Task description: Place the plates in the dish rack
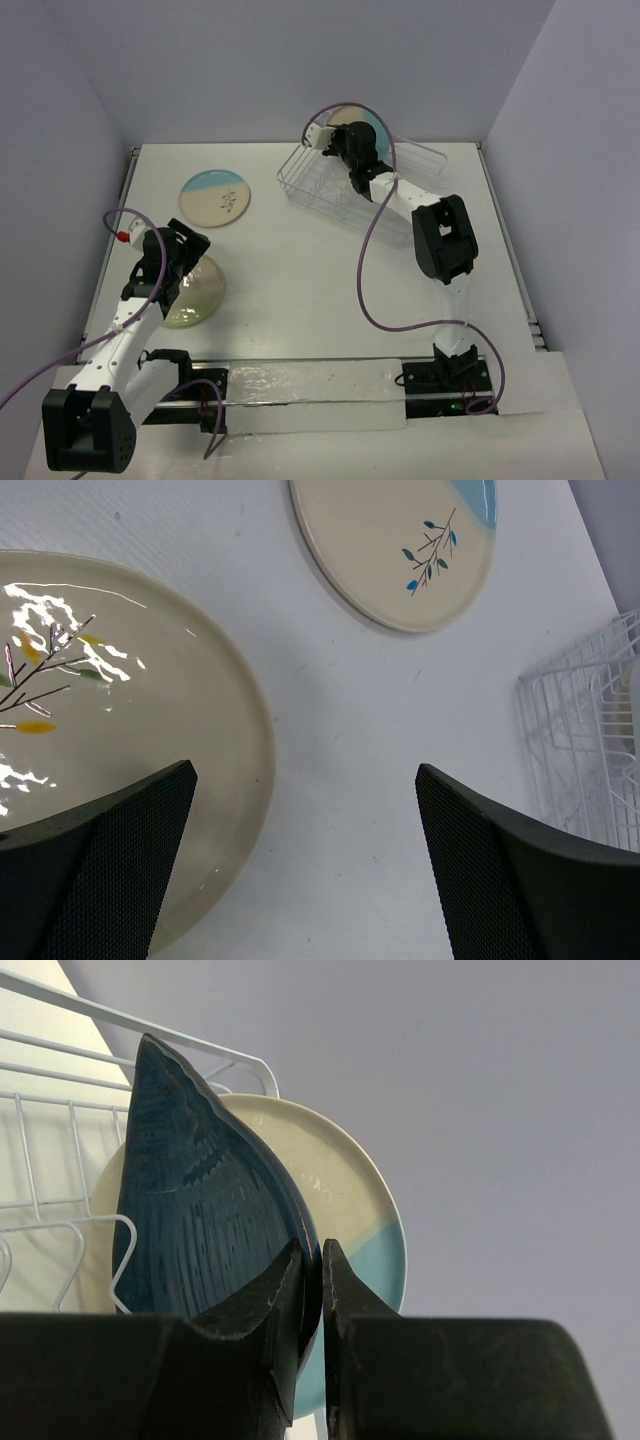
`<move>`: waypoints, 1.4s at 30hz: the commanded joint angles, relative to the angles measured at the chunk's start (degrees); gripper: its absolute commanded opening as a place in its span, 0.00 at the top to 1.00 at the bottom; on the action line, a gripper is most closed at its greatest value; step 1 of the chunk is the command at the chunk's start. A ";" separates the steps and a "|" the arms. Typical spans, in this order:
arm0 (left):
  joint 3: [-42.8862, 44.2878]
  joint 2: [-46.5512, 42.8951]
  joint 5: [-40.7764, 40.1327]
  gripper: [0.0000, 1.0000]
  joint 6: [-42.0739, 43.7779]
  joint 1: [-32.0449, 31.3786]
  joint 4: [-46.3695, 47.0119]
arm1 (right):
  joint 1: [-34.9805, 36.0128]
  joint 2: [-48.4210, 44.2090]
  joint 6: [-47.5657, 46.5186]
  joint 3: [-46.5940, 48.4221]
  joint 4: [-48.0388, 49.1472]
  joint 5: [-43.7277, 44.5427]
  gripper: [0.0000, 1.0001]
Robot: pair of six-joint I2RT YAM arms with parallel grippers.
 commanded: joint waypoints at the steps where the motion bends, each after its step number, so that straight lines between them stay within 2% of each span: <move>1: 2.99 -0.66 -0.03 0.01 0.94 0.44 1.39 | -1.89 0.69 1.23 0.68 3.29 -0.41 1.00; 13: 3.03 0.71 1.56 0.01 0.85 0.37 2.80 | -4.42 1.19 -2.83 1.39 -1.59 -8.46 1.00; 20: 3.97 2.16 1.80 0.01 1.11 0.36 3.05 | -4.87 4.77 1.51 5.51 -2.21 -10.22 1.00; 24: 4.32 2.79 1.56 0.01 1.27 0.38 2.95 | -5.30 5.36 1.96 5.88 -6.51 -11.58 1.00; 27: 4.33 3.14 1.66 0.01 1.20 0.44 3.26 | -5.30 4.30 0.74 3.83 -7.50 -11.99 1.00; 34: 4.41 3.75 2.52 0.01 1.20 0.44 4.04 | -6.21 -0.56 0.64 -2.41 -1.34 -13.12 1.00; 39: 4.71 4.44 3.34 0.01 1.29 0.44 4.47 | -8.25 -2.56 3.51 -2.06 -0.47 -16.28 1.00; 42: 4.67 4.53 3.36 0.01 1.26 0.44 5.01 | -8.99 -3.23 4.25 -1.33 -3.57 -20.06 1.00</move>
